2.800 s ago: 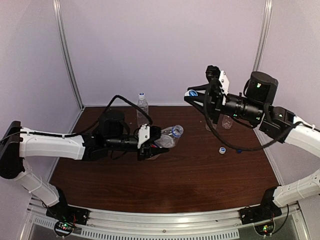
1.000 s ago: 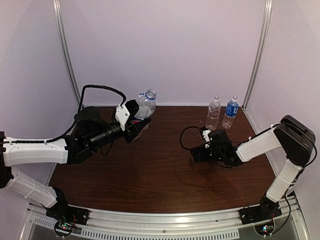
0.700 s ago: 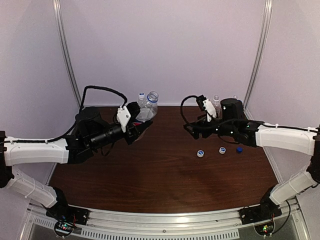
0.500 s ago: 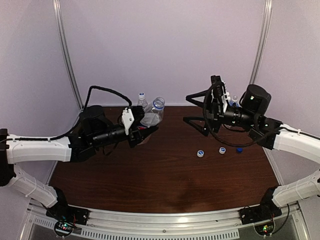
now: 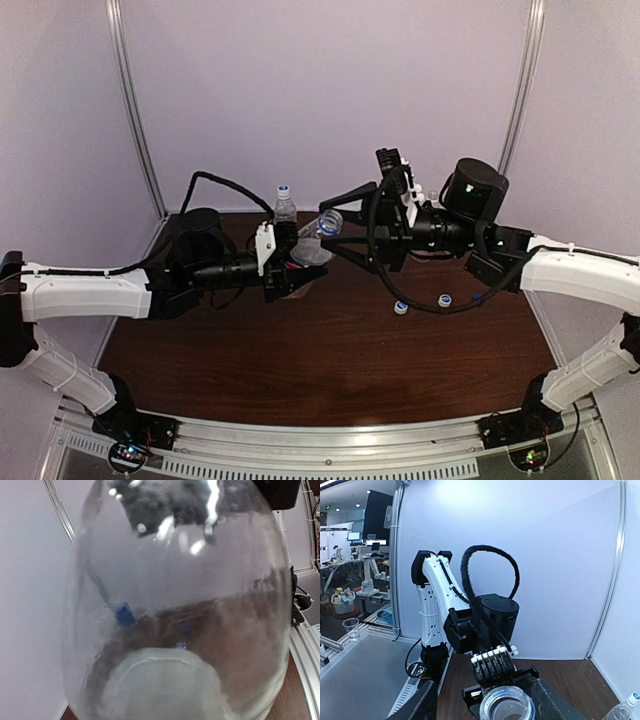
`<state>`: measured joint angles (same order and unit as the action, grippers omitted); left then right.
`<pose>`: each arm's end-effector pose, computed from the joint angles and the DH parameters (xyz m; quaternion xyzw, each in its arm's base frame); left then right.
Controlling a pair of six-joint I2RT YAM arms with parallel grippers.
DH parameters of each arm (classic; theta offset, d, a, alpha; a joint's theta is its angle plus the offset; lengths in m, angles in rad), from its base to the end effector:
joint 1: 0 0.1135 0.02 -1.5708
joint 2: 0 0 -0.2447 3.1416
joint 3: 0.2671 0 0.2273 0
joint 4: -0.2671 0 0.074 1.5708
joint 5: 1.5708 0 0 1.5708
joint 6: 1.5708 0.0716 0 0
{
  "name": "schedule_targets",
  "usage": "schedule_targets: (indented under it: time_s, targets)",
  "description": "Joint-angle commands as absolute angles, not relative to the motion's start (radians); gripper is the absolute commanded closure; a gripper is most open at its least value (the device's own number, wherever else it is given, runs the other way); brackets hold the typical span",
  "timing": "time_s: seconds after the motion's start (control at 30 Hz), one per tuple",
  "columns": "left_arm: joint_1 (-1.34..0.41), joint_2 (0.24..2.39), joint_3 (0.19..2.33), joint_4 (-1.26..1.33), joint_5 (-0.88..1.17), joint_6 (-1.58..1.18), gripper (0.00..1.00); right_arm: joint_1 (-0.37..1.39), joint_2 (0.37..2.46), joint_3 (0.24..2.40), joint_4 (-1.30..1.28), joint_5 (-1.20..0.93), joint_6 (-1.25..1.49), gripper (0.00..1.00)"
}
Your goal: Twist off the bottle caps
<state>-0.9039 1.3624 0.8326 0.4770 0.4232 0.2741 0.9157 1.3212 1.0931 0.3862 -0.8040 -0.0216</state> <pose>0.1798 -0.2759 0.2865 0.5142 0.5095 -0.3533 0.5926 0.1473 0.2763 0.3790 -0.5353 0.3985 0.5316 0.5215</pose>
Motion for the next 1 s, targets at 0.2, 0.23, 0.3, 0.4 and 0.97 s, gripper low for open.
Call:
schedule_targets:
  time_s: [0.2, 0.23, 0.3, 0.4, 0.97]
  targets:
    - [-0.902, 1.369, 0.858, 0.492, 0.449, 0.272, 0.59, 0.924, 1.374, 1.148, 0.353, -0.768, -0.031, 0.62]
    - [-0.902, 1.368, 0.856, 0.494, 0.451, 0.270, 0.59, 0.923, 1.372, 1.149, 0.338, -0.759, -0.039, 0.62]
    - [-0.901, 1.370, 0.855, 0.498, 0.451, 0.269, 0.59, 0.922, 1.370, 1.151, 0.318, -0.744, -0.047, 0.68]
    - [-0.901, 1.372, 0.855, 0.496, 0.442, 0.268, 0.50, 0.922, 1.364, 1.163, 0.285, -0.709, -0.043, 0.99]
    - [-0.902, 1.202, 0.748, 0.553, -0.091, 0.278, 0.03, 0.649, 1.512, 1.434, -0.089, -0.083, 0.115, 1.00]
